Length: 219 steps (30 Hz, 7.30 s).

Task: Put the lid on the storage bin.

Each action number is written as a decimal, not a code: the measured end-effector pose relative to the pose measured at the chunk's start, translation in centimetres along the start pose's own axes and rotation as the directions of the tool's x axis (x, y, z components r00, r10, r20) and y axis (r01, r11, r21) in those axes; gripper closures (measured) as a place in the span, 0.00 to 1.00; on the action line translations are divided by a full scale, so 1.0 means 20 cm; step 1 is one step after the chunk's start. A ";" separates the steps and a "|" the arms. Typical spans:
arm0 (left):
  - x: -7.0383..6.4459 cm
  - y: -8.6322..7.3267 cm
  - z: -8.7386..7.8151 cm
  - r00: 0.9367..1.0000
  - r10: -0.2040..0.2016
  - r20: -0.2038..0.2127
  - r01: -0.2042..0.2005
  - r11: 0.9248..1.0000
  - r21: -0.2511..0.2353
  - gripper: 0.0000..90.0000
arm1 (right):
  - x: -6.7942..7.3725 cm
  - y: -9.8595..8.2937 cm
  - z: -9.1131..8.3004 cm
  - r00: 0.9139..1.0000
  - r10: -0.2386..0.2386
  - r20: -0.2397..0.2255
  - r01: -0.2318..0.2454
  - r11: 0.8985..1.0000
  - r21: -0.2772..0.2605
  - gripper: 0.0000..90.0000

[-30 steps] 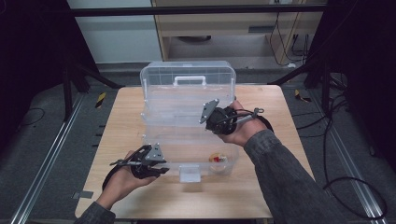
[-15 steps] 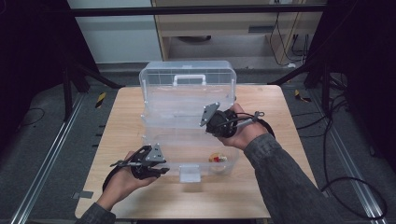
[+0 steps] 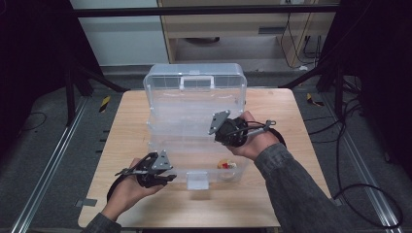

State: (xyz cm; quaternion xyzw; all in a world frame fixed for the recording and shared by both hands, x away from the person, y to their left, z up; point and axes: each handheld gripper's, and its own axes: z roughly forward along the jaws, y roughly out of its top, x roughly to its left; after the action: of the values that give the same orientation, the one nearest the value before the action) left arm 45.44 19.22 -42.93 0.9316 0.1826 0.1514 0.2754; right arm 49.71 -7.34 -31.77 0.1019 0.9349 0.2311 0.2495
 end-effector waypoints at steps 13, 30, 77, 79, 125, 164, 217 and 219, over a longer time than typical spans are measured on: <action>-0.02 0.01 0.00 1.000 0.014 -0.018 -0.014 1.000 -0.019 0.72 | 0.02 -0.01 0.00 1.000 -0.006 -0.003 0.006 1.000 0.002 0.90; -0.02 0.00 -0.01 1.000 0.005 -0.027 -0.006 1.000 -0.022 0.69 | 0.04 -0.03 -0.01 1.000 -0.003 -0.010 0.003 1.000 -0.001 0.90; 0.23 -0.18 -0.53 0.957 -0.281 -0.073 0.265 0.948 -0.178 0.28 | 0.06 -0.04 -0.01 0.999 -0.014 -0.034 0.014 1.000 0.006 0.89; 0.26 -0.18 -0.55 0.953 -0.293 -0.078 0.275 0.944 -0.184 0.30 | 0.06 -0.04 -0.01 0.999 -0.015 -0.036 0.015 1.000 0.007 0.89; 0.59 0.17 -0.52 0.897 -0.436 -0.072 0.396 0.866 -0.307 1.00 | 0.08 -0.06 -0.01 0.999 -0.015 -0.043 0.015 1.000 -0.006 0.89; 0.60 0.12 -0.50 0.879 -0.475 -0.051 0.432 0.835 -0.341 1.00 | 0.12 -0.07 0.00 0.998 -0.029 -0.061 0.030 0.999 0.011 0.88; 0.46 -0.01 -0.47 0.876 -0.481 0.018 0.465 0.835 -0.295 1.00 | 0.21 -0.12 0.03 0.994 -0.029 -0.104 0.033 0.999 0.036 0.90; 0.45 -0.02 -0.46 0.876 -0.482 0.020 0.466 0.835 -0.294 1.00 | 0.21 -0.12 0.03 0.994 -0.030 -0.106 0.034 0.999 0.039 0.90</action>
State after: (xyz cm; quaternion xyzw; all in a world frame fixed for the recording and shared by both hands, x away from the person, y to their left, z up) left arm 49.86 27.61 -34.10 0.8022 0.3908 0.1291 0.4325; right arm 46.25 -7.99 -35.14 0.0797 0.9527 0.2132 0.2016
